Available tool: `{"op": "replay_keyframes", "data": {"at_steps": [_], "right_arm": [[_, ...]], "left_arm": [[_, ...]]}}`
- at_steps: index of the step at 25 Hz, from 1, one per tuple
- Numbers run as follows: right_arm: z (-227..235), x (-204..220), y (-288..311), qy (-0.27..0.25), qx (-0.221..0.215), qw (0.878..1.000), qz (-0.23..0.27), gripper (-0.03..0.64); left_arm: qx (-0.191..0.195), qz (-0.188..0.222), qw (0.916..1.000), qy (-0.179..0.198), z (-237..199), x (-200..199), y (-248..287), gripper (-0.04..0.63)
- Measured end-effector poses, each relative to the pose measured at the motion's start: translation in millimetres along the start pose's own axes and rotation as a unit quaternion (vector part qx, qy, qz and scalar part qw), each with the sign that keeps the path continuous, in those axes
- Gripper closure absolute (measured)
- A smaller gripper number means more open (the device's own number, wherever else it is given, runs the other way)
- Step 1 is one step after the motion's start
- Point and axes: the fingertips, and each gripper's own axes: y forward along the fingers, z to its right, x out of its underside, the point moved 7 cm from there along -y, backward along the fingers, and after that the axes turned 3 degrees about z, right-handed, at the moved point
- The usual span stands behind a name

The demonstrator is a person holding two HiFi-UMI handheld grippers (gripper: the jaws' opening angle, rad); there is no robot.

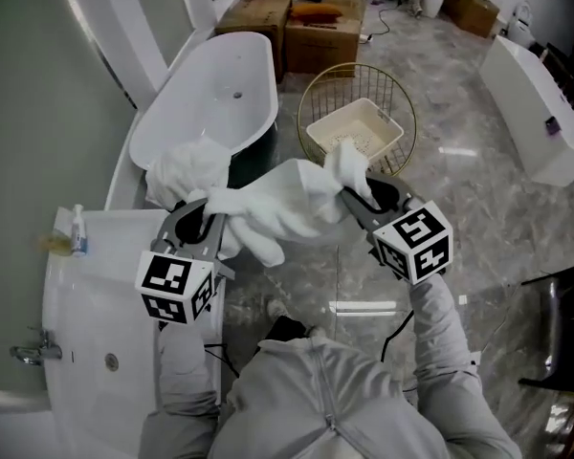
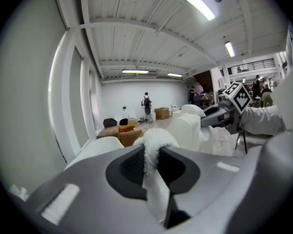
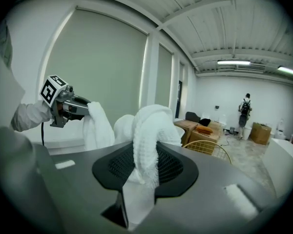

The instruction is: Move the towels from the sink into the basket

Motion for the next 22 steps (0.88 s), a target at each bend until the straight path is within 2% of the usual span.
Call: {"op": "replay_keyframes", "data": {"at_steps": [5, 11, 17, 22], "right_arm": [[50, 22, -25, 0.028, 0.073, 0.997, -0.015, 0.508], [116, 43, -37, 0.055, 0.147, 0.987, -0.04, 0.508], [182, 45, -22, 0.073, 0.209, 0.974, -0.051, 0.508], [223, 32, 5, 0.075, 0.238, 0.967, -0.049, 0.508]], "left_arm": [[0.078, 0.006, 0.9969, 0.013, 25, -13, 79, 0.5], [0.157, 0.01, 0.9874, 0.022, 46, -28, 175, 0.5], [0.211, 0.017, 0.977, 0.025, 50, -42, 264, 0.5], [0.232, 0.014, 0.9724, 0.026, 44, -53, 321, 0.5]]}}
